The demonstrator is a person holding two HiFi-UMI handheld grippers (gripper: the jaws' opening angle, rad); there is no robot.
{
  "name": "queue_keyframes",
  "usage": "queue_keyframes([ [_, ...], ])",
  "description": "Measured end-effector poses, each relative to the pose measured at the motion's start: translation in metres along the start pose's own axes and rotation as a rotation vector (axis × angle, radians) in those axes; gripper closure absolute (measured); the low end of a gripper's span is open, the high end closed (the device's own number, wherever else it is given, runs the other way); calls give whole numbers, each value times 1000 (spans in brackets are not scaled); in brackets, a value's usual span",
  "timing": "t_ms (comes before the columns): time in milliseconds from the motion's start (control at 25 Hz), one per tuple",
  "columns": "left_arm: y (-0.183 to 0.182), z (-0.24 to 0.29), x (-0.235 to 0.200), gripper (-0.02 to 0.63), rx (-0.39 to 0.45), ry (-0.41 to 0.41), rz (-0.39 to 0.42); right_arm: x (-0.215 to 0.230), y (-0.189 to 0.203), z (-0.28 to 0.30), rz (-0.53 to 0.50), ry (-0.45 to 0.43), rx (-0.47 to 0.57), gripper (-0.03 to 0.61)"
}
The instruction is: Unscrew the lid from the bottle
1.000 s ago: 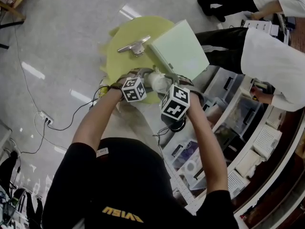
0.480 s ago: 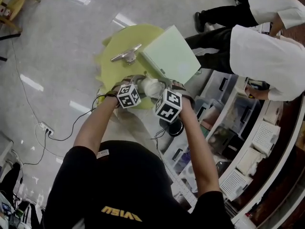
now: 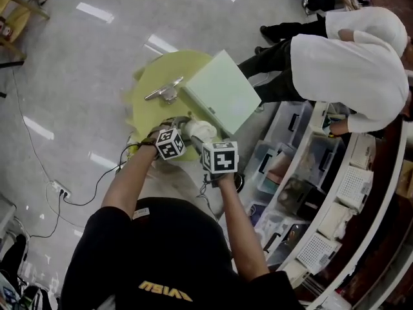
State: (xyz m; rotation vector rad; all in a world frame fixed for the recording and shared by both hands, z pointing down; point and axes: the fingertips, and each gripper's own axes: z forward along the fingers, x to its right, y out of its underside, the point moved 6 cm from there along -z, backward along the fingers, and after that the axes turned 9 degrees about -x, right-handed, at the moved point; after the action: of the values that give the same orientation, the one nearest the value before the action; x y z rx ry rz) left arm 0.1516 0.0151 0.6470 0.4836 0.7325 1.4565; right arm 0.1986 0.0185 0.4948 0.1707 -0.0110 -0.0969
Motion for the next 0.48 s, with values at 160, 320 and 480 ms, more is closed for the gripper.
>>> queue_keyframes([
  [160, 0, -1, -2, 245, -5, -1, -2, -2, -2, 6, -32, -75, 18, 189],
  [320, -2, -1, -2, 245, -9, 4, 1, -2, -4, 6, -83, -85, -19, 190],
  [480, -1, -1, -2, 245, -8, 7, 5, -4, -5, 6, -149, -87, -44, 190],
])
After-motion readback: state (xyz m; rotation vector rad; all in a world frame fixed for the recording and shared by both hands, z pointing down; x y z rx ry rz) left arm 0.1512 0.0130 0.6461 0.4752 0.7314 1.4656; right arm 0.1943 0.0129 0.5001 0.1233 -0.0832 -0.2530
